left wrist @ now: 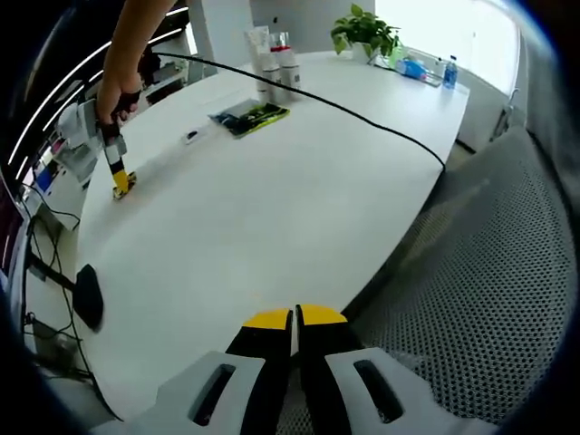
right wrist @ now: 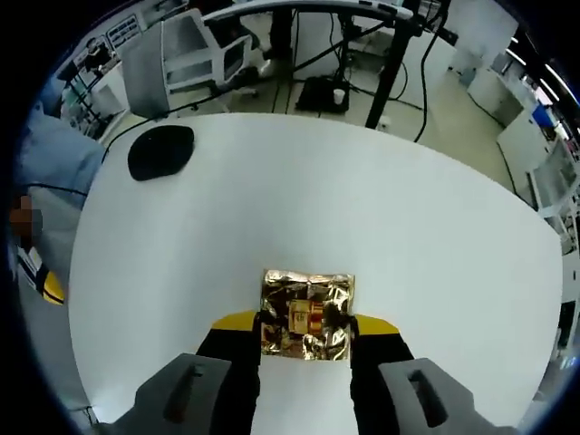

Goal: Arrange the skincare products in the storage area until every visible bottle or jar stands upright without overlapping.

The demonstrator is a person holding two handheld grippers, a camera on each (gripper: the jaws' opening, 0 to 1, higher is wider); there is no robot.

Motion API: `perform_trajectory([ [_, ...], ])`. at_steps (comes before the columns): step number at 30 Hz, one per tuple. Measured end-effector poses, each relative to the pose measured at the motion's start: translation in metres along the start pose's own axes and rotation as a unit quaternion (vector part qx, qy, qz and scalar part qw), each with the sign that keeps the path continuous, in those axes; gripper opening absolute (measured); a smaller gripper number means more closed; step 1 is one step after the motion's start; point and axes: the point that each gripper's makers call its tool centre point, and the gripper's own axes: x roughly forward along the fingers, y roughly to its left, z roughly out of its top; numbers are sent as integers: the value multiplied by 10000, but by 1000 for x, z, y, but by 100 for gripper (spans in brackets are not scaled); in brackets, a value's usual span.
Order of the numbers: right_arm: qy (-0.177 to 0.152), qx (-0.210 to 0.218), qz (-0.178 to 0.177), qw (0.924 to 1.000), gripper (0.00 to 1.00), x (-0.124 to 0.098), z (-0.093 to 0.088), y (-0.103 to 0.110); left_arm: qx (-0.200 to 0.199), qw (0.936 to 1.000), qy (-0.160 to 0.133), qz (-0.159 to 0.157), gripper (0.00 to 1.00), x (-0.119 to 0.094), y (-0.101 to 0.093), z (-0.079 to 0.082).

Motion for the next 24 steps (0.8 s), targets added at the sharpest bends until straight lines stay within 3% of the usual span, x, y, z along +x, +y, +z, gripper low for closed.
perform_trajectory([
  [8, -143, 67, -140, 9998, 35, -25, -6, 8, 32, 10000, -23, 10, 0, 0, 0, 1],
  [13, -283, 34, -204, 9994, 35, -46, -11, 27, 62, 10000, -29, -3, 0, 0, 0, 2],
  [24, -223, -252, -364, 9988, 35, -84, -56, 99, 103, 9999, -26, 9, 0, 0, 0, 2],
])
